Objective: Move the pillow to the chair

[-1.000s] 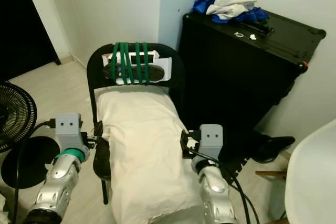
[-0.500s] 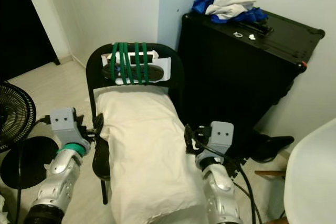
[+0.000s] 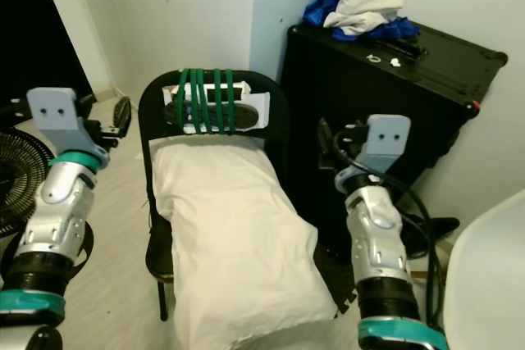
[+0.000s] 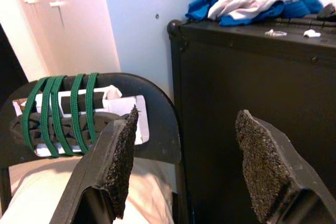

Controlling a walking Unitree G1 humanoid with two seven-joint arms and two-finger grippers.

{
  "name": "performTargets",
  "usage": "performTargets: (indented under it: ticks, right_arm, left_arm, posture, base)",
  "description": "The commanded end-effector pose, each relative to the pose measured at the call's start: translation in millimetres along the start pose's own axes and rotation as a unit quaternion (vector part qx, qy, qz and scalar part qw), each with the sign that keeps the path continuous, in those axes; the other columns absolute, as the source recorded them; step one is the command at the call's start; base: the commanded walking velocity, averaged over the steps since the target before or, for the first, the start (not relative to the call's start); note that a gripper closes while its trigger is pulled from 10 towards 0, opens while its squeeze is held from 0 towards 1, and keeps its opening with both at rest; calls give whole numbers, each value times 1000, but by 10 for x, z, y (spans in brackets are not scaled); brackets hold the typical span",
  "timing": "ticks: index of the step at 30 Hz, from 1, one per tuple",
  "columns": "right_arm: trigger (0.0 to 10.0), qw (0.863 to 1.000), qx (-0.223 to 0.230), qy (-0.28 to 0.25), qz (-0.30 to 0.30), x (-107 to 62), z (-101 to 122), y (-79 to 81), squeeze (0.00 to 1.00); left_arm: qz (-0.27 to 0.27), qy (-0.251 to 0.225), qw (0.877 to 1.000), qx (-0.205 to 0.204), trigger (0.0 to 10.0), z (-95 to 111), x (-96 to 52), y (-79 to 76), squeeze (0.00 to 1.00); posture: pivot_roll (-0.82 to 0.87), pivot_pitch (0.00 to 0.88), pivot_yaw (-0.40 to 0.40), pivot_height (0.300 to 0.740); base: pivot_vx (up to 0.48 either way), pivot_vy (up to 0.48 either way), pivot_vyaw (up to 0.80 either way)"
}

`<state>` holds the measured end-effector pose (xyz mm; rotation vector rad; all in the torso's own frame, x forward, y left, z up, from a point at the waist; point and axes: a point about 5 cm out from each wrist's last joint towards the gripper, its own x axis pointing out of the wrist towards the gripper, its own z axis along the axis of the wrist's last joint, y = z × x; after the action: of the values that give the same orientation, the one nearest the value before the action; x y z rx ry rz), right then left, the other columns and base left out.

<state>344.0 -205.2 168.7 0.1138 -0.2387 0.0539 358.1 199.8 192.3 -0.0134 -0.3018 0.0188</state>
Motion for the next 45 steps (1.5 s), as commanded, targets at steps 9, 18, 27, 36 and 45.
performTargets:
  ticks: [9,18,27,36,45]
  right_arm:
    - [10000,1000,-3,16,14,-130,-141,101,0]
    - [10000,987,-13,159,-5,-717,-933,326,0]
    - [10000,984,-37,173,-7,-814,-1010,309,0]
    - [10000,986,-44,162,-16,-809,-986,309,0]
    - [10000,986,-43,159,-5,-771,-973,357,0]
  left_arm:
    - [-13,31,999,12,10000,-160,-95,-29,0]
    - [-44,183,982,7,10000,-907,-695,-295,0]
    - [-38,237,971,6,10000,-1160,-956,-342,0]
    - [-23,230,973,-8,10000,-1125,-1000,-353,0]
    - [-32,230,972,-30,10000,-1094,-1054,-414,0]
  posture:
    - [41,2,44,740]
    - [56,7,63,740]
    - [45,11,65,740]
    - [50,11,63,740]
    - [49,17,54,740]
  base:
    - [0,0,0]
    - [0,0,0]
    - [0,0,0]
    - [0,0,0]
    - [0,0,0]
